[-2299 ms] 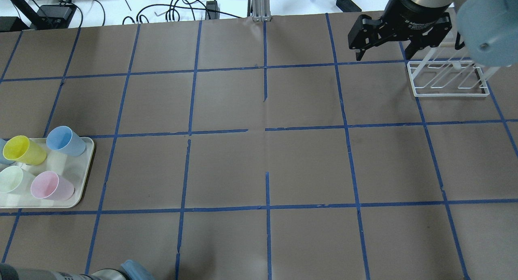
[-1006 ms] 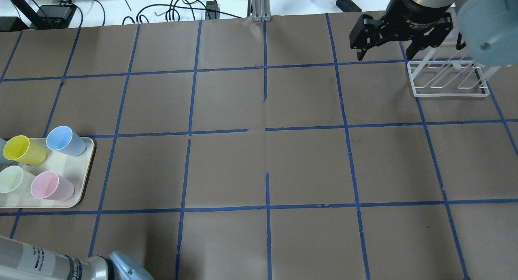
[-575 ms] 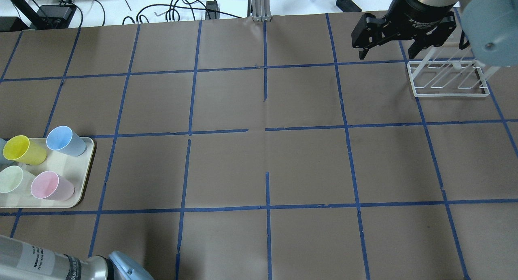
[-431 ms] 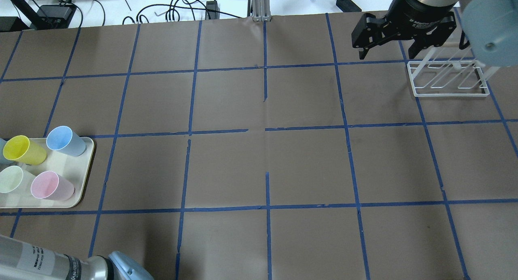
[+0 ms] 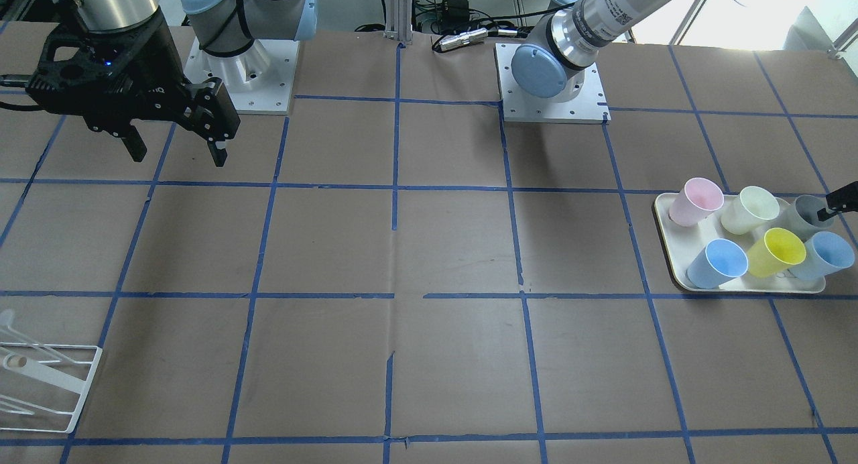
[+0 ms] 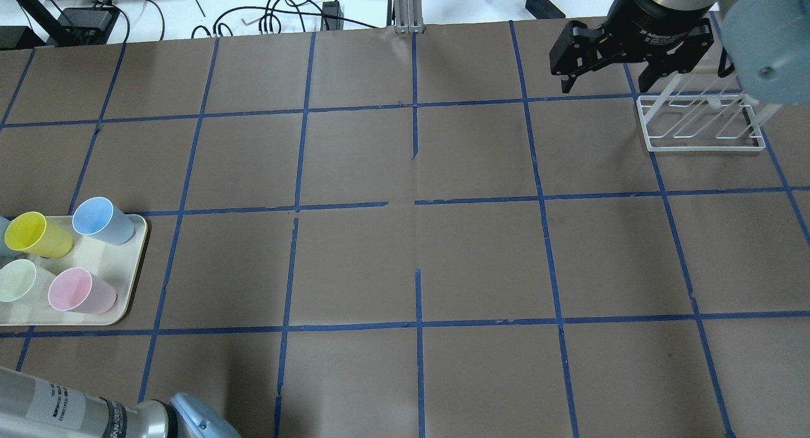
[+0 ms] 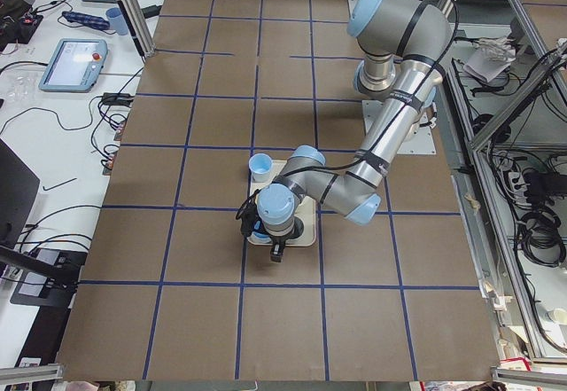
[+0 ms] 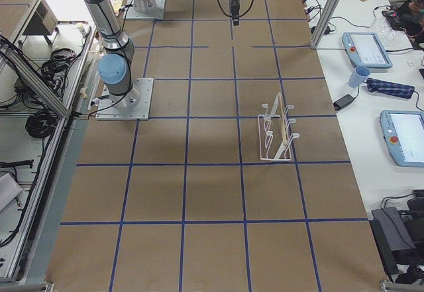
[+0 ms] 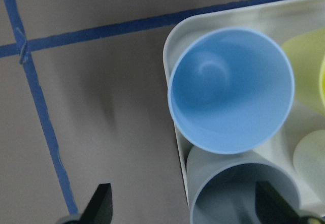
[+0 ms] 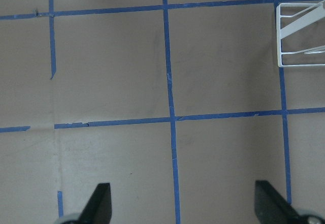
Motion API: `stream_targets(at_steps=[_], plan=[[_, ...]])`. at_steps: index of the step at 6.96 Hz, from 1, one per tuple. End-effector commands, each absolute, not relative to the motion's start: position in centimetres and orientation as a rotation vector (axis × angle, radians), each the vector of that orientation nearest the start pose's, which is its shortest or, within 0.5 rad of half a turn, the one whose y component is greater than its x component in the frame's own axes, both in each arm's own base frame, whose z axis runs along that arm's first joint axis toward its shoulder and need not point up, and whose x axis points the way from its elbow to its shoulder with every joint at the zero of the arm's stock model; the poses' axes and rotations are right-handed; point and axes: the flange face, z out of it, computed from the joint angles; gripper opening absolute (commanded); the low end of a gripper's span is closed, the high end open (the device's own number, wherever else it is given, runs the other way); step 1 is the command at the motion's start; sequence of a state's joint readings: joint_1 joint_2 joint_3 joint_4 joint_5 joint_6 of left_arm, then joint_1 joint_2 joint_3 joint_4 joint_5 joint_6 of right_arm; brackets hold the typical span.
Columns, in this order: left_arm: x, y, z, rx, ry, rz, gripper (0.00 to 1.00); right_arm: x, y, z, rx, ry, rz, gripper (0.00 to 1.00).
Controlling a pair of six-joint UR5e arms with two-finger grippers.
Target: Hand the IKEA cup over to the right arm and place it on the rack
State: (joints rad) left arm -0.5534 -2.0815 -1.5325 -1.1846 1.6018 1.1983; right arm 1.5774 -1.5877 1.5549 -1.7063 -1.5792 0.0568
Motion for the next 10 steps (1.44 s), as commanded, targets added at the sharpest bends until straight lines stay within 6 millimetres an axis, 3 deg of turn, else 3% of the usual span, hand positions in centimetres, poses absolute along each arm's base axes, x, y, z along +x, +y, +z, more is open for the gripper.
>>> stream_targets(at_steps=[1,3,6,7,10], plan=[[48.6,-44.7,24.5,0.283,3.194,0.116,1.00,13.5,-49.9,51.8,0.081,3.135,-0.263,1.00],[48.7,-44.2,25.0,0.289,3.174,0.172,1.00,13.6,-49.9,51.9,0.078,3.133,-0.265,1.00],[48.6,-44.0,23.8,0.341,3.186,0.195,1.00,13.8,-49.8,51.8,0.074,3.135,-0.263,1.00],[47.7,-43.3,22.4,0.343,3.198,0.203,1.00,13.7,-49.8,51.8,0.076,3.135,-0.261,1.00],[47.2,-42.9,22.1,0.356,3.133,0.157,1.00,13.7,-49.8,51.8,0.076,3.137,-0.259,1.00]])
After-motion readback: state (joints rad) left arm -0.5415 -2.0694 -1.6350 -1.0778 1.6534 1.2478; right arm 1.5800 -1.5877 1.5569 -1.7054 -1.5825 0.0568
